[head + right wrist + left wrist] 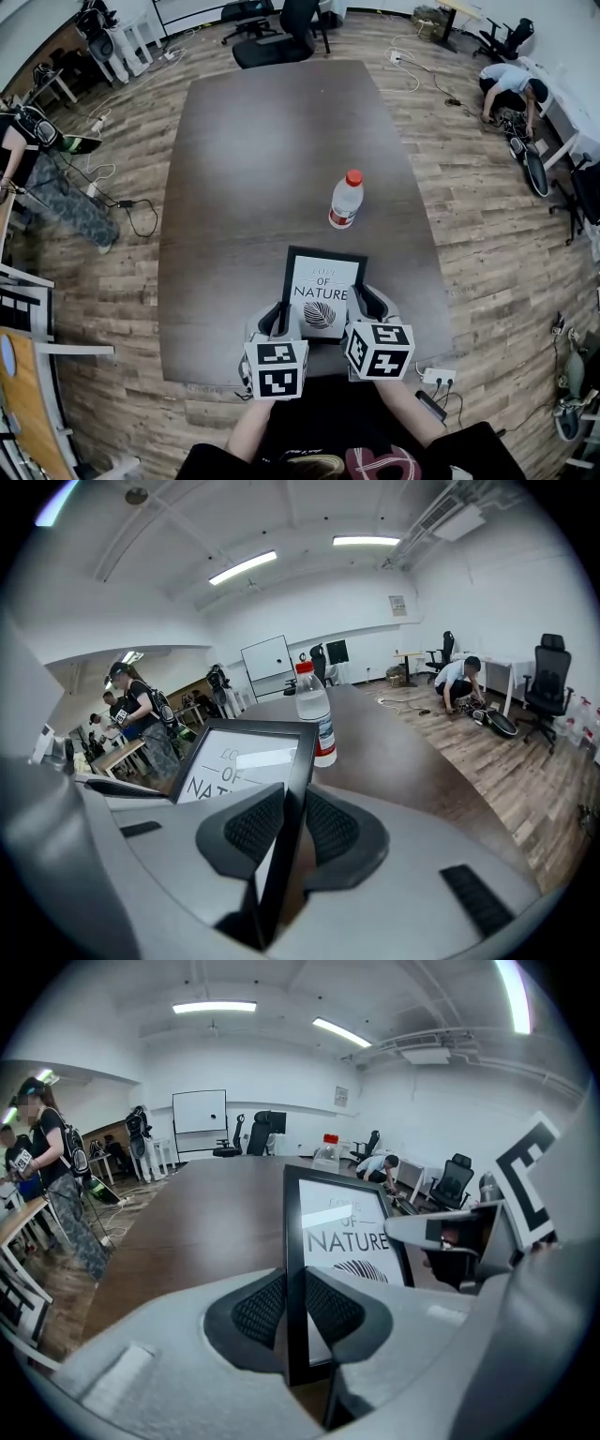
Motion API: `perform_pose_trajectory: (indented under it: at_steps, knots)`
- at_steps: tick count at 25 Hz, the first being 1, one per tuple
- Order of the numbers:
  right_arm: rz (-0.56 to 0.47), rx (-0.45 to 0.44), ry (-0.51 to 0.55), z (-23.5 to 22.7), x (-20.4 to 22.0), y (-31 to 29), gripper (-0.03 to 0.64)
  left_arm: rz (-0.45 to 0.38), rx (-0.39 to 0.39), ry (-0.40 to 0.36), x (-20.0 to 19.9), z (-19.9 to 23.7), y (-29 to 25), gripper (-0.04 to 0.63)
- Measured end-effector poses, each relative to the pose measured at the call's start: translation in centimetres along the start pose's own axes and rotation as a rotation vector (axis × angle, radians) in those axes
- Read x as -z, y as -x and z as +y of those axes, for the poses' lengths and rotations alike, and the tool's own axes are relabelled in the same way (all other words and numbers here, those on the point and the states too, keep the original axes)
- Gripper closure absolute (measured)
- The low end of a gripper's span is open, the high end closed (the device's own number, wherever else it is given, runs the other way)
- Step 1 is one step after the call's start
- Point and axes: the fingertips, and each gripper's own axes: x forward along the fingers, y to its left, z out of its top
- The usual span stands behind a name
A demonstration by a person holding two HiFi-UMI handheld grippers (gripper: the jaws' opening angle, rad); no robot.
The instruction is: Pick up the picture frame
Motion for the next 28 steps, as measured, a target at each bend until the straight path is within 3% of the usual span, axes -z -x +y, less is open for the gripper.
perform_pose_trajectory:
  at_steps: [9,28]
  knots:
    - [-0.043,-0.022,-0.008,0.4,-1.6,0.9,0.535,-0.057,-0.017,0.003,-1.4,0.0,1.1,0.523]
    - [-0.18,-0.022,0.096,0.7,-6.8,4.1,0.534,-0.18,-0.005,0.013,-5.5,-1.2,3.5,0.523]
